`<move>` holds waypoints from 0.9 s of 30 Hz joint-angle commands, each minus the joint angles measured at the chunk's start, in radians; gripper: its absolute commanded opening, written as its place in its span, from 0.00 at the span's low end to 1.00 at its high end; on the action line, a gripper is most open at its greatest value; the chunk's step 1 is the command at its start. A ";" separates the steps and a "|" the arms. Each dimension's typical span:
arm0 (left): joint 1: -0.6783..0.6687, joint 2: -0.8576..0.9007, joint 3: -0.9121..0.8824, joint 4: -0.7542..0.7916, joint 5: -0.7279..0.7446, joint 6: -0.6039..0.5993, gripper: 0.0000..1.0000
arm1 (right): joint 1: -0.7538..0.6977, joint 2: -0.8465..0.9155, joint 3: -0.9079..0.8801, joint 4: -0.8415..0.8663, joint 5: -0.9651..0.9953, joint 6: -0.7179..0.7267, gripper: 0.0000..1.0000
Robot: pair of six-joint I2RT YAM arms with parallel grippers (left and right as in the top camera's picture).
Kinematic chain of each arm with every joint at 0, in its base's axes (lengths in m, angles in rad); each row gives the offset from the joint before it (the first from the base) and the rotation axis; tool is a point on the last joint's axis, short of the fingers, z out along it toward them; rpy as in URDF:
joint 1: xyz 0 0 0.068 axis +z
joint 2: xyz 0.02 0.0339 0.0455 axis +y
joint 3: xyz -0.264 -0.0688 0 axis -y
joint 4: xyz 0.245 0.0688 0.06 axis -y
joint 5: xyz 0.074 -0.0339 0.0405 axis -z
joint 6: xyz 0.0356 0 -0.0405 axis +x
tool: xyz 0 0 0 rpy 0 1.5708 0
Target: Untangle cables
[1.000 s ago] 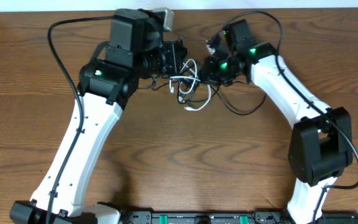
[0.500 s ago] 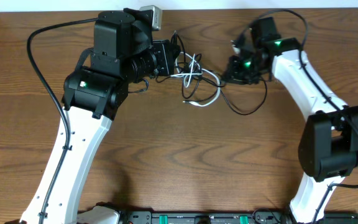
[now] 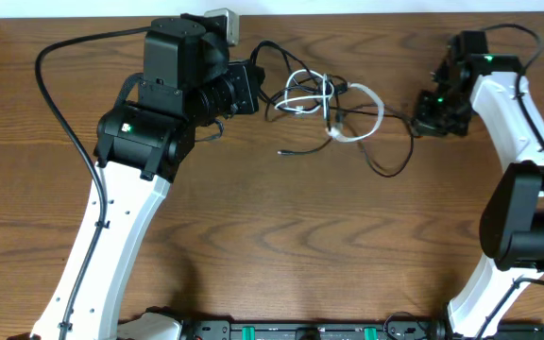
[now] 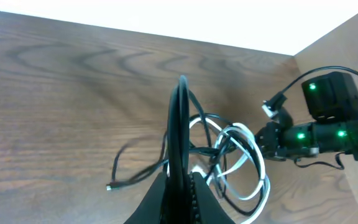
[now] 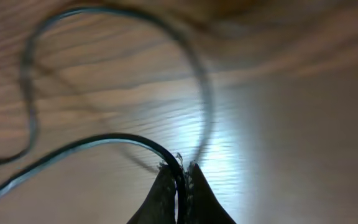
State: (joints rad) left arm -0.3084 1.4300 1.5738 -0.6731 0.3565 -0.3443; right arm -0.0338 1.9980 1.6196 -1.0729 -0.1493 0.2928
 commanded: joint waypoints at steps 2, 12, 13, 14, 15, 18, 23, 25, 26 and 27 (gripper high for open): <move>0.018 -0.008 0.021 -0.001 -0.037 -0.008 0.08 | -0.042 -0.031 0.003 -0.011 0.198 0.058 0.01; 0.018 -0.008 0.021 -0.007 -0.040 -0.002 0.08 | -0.114 -0.031 0.003 -0.018 0.182 0.001 0.01; 0.018 -0.008 0.021 -0.011 -0.040 -0.002 0.08 | -0.115 -0.031 0.003 -0.020 0.142 -0.048 0.01; 0.017 -0.006 0.021 -0.014 -0.040 -0.002 0.08 | -0.115 -0.031 0.003 -0.024 0.111 -0.083 0.01; 0.018 -0.005 0.021 -0.019 -0.040 -0.002 0.08 | -0.114 -0.031 0.003 -0.026 0.077 -0.114 0.01; 0.017 0.001 0.019 -0.037 -0.028 -0.002 0.08 | -0.110 -0.031 0.003 -0.026 -0.105 -0.236 0.02; 0.014 0.021 0.017 -0.075 -0.025 -0.010 0.07 | -0.109 -0.031 0.021 -0.032 -0.473 -0.438 0.14; 0.014 0.029 0.016 -0.082 -0.008 -0.009 0.07 | -0.109 -0.031 0.052 -0.055 -0.671 -0.559 0.27; 0.014 0.032 0.016 -0.081 0.003 -0.009 0.08 | -0.109 -0.031 0.064 -0.065 -0.719 -0.594 0.31; 0.014 0.034 0.016 -0.080 0.010 -0.009 0.08 | -0.109 -0.031 0.078 -0.075 -0.763 -0.619 0.36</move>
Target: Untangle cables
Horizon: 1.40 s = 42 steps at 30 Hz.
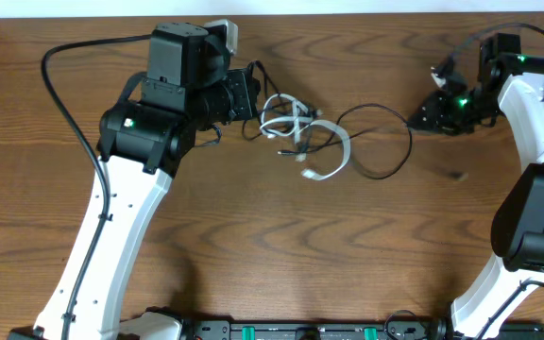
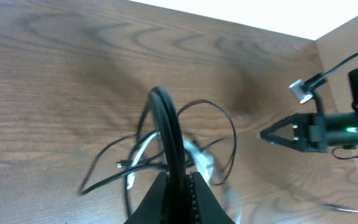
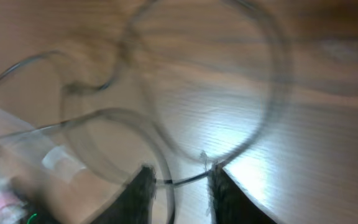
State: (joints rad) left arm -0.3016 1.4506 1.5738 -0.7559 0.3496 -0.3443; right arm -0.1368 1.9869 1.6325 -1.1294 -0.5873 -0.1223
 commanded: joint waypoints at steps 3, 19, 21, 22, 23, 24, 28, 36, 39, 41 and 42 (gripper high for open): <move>0.008 0.016 0.016 0.004 0.016 -0.009 0.07 | -0.001 -0.020 0.096 -0.029 -0.440 -0.229 0.44; 0.008 0.045 0.016 0.004 0.035 -0.010 0.07 | 0.334 -0.020 0.121 0.094 -0.500 -0.328 0.58; 0.008 0.045 0.016 0.005 0.035 -0.010 0.07 | 0.363 -0.020 0.141 0.093 -0.473 -0.360 0.58; 0.008 0.045 0.016 0.005 0.035 -0.010 0.08 | 0.378 -0.020 0.151 0.093 -0.459 -0.372 0.58; 0.008 0.045 0.016 0.005 0.035 -0.010 0.07 | 0.391 -0.020 0.158 0.091 -0.454 -0.386 0.59; 0.008 0.045 0.016 0.005 0.035 -0.010 0.07 | 0.408 -0.020 0.166 0.087 -0.451 -0.414 0.59; 0.008 0.045 0.016 0.005 0.035 -0.009 0.08 | 0.457 -0.034 0.172 0.074 -0.450 -0.518 0.60; 0.008 0.045 0.016 0.006 0.035 -0.009 0.08 | 0.481 -0.080 0.172 0.051 -0.401 -0.571 0.62; 0.009 0.045 0.016 0.006 0.035 -0.009 0.08 | 0.481 -0.100 0.172 0.046 -0.398 -0.572 0.62; 0.009 0.045 0.016 0.006 0.035 -0.009 0.08 | 0.478 -0.122 0.172 0.040 -0.398 -0.574 0.63; 0.009 0.045 0.016 0.006 0.035 -0.010 0.07 | 0.478 -0.136 0.172 0.036 -0.398 -0.576 0.64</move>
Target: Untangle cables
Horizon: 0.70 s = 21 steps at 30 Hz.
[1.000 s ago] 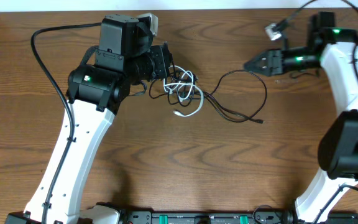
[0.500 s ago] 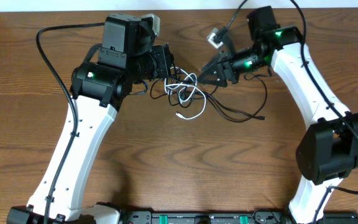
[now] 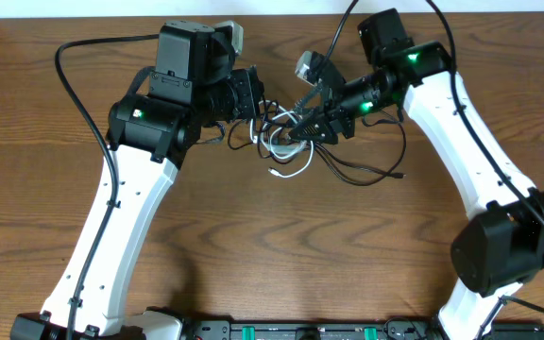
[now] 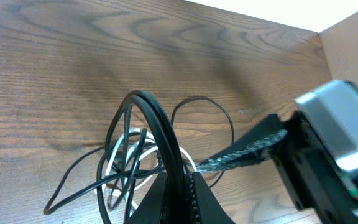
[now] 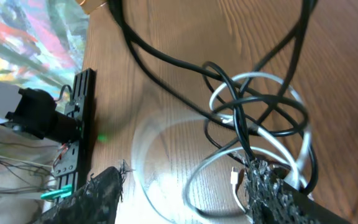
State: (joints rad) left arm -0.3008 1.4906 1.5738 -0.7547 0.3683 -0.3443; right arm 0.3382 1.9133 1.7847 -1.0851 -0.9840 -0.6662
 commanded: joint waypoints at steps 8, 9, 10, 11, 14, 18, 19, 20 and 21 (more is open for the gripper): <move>0.008 0.005 0.016 0.012 0.016 -0.010 0.08 | 0.066 -0.076 0.011 -0.016 0.186 -0.035 0.52; 0.008 0.005 0.016 0.011 0.016 -0.010 0.08 | 0.077 -0.067 0.010 -0.014 0.216 -0.012 0.50; 0.008 0.005 0.016 0.011 0.016 -0.010 0.08 | 0.084 -0.061 0.010 -0.008 0.242 0.016 0.47; 0.008 0.005 0.016 0.011 0.016 -0.010 0.08 | 0.089 -0.053 0.010 0.002 0.274 0.060 0.46; 0.008 0.005 0.016 0.011 0.016 -0.010 0.07 | 0.085 -0.034 0.010 0.045 0.368 0.310 0.50; 0.008 0.005 0.016 0.011 0.016 -0.009 0.08 | 0.073 -0.028 0.008 0.051 0.386 0.480 0.50; 0.008 0.005 0.016 0.011 0.016 -0.009 0.08 | 0.073 -0.028 0.008 0.052 0.403 0.531 0.50; 0.008 0.005 0.016 0.011 0.016 -0.009 0.08 | 0.076 -0.028 0.008 0.052 0.430 0.592 0.49; 0.008 0.005 0.016 0.011 0.016 -0.009 0.08 | 0.078 -0.028 0.008 0.048 0.467 0.677 0.48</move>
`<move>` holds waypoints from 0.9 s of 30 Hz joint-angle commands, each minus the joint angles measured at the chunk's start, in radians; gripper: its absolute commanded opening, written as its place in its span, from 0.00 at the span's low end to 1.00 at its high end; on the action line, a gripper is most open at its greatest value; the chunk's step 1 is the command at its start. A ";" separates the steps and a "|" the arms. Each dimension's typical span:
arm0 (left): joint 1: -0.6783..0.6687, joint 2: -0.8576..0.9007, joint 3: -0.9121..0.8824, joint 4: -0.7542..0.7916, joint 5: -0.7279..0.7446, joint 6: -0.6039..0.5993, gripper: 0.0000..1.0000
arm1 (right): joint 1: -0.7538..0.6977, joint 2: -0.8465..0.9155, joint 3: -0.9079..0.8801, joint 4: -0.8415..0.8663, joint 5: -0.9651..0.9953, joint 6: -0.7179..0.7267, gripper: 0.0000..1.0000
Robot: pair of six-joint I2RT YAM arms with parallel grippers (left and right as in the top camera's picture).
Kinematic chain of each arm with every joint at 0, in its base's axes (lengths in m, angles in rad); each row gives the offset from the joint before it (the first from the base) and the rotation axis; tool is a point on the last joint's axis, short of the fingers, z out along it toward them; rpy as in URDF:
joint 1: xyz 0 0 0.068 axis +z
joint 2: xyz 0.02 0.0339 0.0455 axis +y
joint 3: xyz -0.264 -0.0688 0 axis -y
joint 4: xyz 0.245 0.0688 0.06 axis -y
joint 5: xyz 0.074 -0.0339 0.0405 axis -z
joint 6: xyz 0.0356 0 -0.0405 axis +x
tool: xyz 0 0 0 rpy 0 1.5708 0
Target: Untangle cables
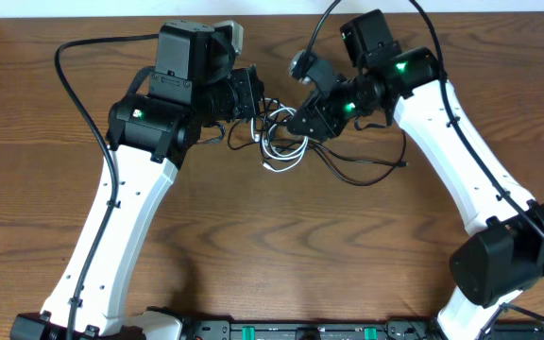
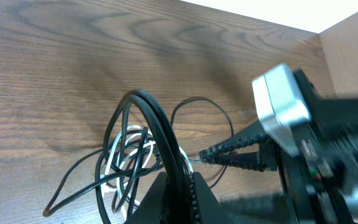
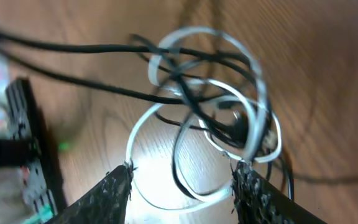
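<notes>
A knot of black and white cables (image 1: 286, 144) lies at the back middle of the wooden table. My left gripper (image 1: 255, 100) is at the knot's left edge, shut on a thick black cable loop (image 2: 146, 107); its jaws (image 2: 179, 185) pinch that loop. My right gripper (image 1: 297, 127) hangs open right over the knot. In the right wrist view its spread fingers (image 3: 185, 180) straddle white cable loops (image 3: 211, 87) crossed by black strands (image 3: 73, 46). A loose black cable (image 1: 366, 176) trails off to the right.
The left arm's own black supply cable (image 1: 72, 123) arcs over the table's left side. A black rail (image 1: 300, 331) runs along the front edge. A tan board (image 2: 353, 37) stands past the table's right end.
My right gripper, still open, has shifted a little left and come closer onto the knot, whose white loops now lie between its fingers. The left gripper holds the black loop as before.
At first both grippers were shut on black cable, the right one far off at the right. Then the right one stood open there and the knot lay nearer the left gripper. Later the open right gripper was beside the knot, and now it is over it.
</notes>
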State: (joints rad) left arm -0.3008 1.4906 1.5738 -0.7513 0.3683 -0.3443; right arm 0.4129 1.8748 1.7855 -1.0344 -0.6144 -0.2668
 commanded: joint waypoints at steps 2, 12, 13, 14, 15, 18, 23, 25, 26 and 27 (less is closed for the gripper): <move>0.008 0.005 0.016 0.008 0.016 -0.009 0.08 | 0.011 0.011 0.005 -0.021 0.162 0.429 0.47; 0.008 0.005 0.016 0.000 0.016 -0.009 0.08 | 0.113 0.011 -0.015 -0.081 0.322 0.778 0.45; 0.008 0.005 0.016 -0.001 0.016 -0.009 0.08 | 0.123 0.011 -0.021 -0.081 0.343 0.801 0.44; 0.008 0.005 0.016 -0.003 0.016 -0.009 0.08 | 0.137 0.011 -0.031 -0.079 0.364 0.827 0.44; 0.008 0.005 0.016 -0.003 0.016 -0.009 0.08 | 0.145 0.011 -0.037 -0.077 0.375 0.842 0.44; 0.008 0.005 0.016 -0.007 0.016 -0.009 0.08 | 0.182 0.011 -0.082 -0.055 0.418 0.890 0.44; 0.008 0.005 0.016 -0.007 0.016 -0.009 0.07 | 0.201 0.011 -0.134 0.009 0.433 0.918 0.42; 0.008 0.005 0.016 -0.007 0.016 -0.009 0.08 | 0.200 0.011 -0.153 0.039 0.433 0.917 0.40; 0.008 0.005 0.016 -0.008 0.016 -0.009 0.08 | 0.200 0.011 -0.160 0.051 0.433 0.917 0.36; 0.008 0.005 0.016 -0.008 0.016 -0.009 0.08 | 0.200 0.011 -0.165 0.058 0.432 0.917 0.32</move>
State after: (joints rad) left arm -0.3008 1.4906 1.5738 -0.7593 0.3683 -0.3443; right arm 0.6086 1.8755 1.6421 -0.9913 -0.2077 0.6201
